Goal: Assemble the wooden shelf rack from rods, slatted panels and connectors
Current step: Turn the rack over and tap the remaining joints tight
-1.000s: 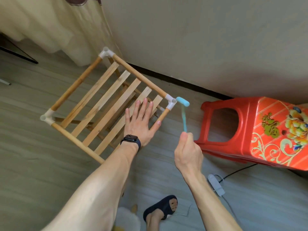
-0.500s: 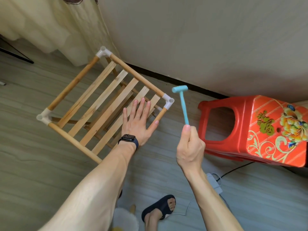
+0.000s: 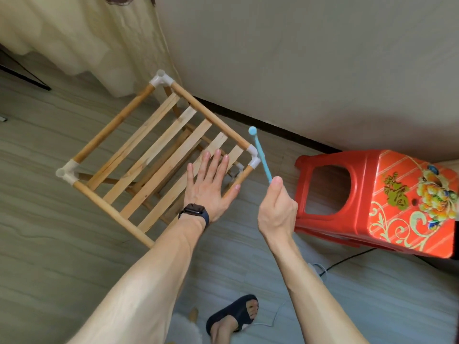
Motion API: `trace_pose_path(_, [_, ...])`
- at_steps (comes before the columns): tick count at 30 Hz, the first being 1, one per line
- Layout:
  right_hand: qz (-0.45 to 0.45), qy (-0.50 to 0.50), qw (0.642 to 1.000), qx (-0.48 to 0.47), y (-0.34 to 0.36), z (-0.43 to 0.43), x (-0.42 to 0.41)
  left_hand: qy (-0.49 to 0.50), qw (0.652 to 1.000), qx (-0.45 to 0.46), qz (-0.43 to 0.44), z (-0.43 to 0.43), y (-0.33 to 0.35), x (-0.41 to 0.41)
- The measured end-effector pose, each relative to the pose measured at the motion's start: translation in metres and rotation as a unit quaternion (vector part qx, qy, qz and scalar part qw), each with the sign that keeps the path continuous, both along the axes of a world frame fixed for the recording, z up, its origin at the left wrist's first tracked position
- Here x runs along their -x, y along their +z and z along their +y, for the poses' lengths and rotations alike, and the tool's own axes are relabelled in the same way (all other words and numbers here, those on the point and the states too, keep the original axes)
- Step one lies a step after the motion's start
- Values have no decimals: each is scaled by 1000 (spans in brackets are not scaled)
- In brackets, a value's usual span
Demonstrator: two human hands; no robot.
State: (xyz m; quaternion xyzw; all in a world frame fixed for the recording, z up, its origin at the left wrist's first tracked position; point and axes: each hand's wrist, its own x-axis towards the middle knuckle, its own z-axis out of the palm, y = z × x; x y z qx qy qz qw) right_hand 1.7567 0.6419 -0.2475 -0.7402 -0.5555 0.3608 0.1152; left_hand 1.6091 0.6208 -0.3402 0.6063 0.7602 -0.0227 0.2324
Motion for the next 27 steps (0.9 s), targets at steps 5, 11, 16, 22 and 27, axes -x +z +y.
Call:
trace_pose_path(5, [-65, -3, 995, 74, 5, 9, 4, -4, 1000, 21, -11, 0, 6, -1])
trace_pose_path(11, [25, 24, 998, 48, 21, 19, 48, -40, 997, 0, -68, 8, 34, 52])
trace_pose_path(16, [57, 105, 992, 29, 13, 31, 118, 31, 997, -8, 68, 17, 41, 176])
trace_pose_path(22, [69, 147, 973, -162, 7, 59, 198, 13, 996, 70, 62, -6, 19, 236])
trace_pose_path(27, [-92, 206, 974, -34, -19, 79, 227, 10, 998, 39, 44, -3, 14, 236])
